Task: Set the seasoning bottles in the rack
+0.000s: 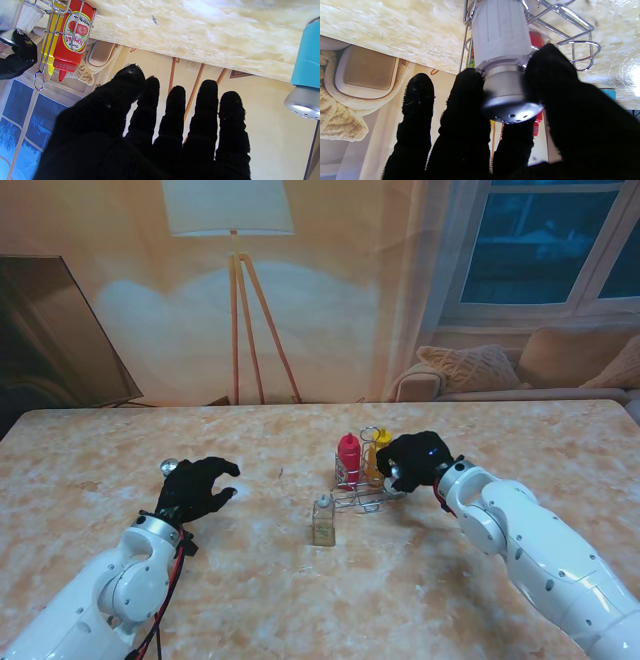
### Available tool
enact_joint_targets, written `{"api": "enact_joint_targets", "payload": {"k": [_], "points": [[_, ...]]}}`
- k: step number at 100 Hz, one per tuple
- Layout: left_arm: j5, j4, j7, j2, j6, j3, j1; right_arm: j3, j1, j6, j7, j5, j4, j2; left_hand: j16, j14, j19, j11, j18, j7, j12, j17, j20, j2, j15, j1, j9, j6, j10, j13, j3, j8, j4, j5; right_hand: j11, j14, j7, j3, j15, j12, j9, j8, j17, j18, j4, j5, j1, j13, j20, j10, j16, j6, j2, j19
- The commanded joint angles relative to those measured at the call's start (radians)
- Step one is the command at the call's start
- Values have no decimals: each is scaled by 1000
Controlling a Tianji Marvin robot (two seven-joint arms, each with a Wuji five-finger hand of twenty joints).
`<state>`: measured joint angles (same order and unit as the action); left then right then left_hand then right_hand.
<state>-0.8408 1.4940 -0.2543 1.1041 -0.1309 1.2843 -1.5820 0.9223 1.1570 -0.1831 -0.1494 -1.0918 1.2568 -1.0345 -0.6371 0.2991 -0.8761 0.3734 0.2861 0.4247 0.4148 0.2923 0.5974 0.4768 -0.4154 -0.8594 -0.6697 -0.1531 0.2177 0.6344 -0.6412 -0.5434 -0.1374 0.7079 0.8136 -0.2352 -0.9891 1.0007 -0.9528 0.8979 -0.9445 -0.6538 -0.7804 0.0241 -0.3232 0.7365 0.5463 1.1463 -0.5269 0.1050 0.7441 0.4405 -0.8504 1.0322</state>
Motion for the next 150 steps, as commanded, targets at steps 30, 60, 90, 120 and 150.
{"api": "enact_joint_targets", "payload": {"k": [30, 60, 90, 120, 150], "points": [[-1, 5, 14, 1, 0, 1, -3, -20, -7, 25, 73, 39, -12, -10, -10, 4, 12, -11, 0, 17, -4, -15, -11, 4, 20, -24, 31, 13, -16, -29, 11, -9, -28, 11, -57, 15, -59, 4, 81, -86, 47, 69, 61, 42, 38, -38, 50, -62, 1, -4, -72, -35, 103, 11], [-2, 4, 13, 1, 0, 2, -4, -28, -19, 33, 122, 66, -14, -10, -10, 3, 12, -11, 2, 18, -4, -15, -10, 5, 21, -23, 31, 12, -15, -28, 8, -8, -27, 11, -156, 112, 70, -63, 259, -254, 166, 115, 181, 103, 73, -169, -3, -168, 35, -92, -154, -108, 203, 39], [-1, 4, 12, 2, 0, 1, -3, 8, -7, 10, 159, 60, 12, -4, -10, 2, 13, -11, -1, 18, -3, -15, -10, 5, 21, -21, 31, 12, -17, -28, 6, -8, -28, 10, -216, 162, 248, -116, 337, -299, 210, 73, 232, 133, 174, -214, -76, -208, 52, -143, -191, -155, 314, 52], [0, 4, 13, 2, 1, 0, -3, 82, 34, -31, 161, 26, 67, 2, -10, 2, 13, -11, 0, 18, -4, -15, -9, 7, 21, -20, 31, 14, -17, -29, 5, -8, -28, 10, -239, 188, 303, -132, 372, -307, 240, 40, 265, 152, 225, -216, -102, -237, 55, -152, -204, -206, 349, 45], [0, 3, 11, 2, 1, 0, -2, 235, 140, -83, 147, 12, 230, -4, -10, 3, 13, -11, -1, 19, -4, -15, -10, 8, 21, -20, 31, 13, -16, -28, 2, -8, -28, 10, -260, 191, 335, -134, 409, -334, 204, 28, 265, 135, 216, -158, -71, -244, 63, -154, -225, -280, 347, 42]]}}
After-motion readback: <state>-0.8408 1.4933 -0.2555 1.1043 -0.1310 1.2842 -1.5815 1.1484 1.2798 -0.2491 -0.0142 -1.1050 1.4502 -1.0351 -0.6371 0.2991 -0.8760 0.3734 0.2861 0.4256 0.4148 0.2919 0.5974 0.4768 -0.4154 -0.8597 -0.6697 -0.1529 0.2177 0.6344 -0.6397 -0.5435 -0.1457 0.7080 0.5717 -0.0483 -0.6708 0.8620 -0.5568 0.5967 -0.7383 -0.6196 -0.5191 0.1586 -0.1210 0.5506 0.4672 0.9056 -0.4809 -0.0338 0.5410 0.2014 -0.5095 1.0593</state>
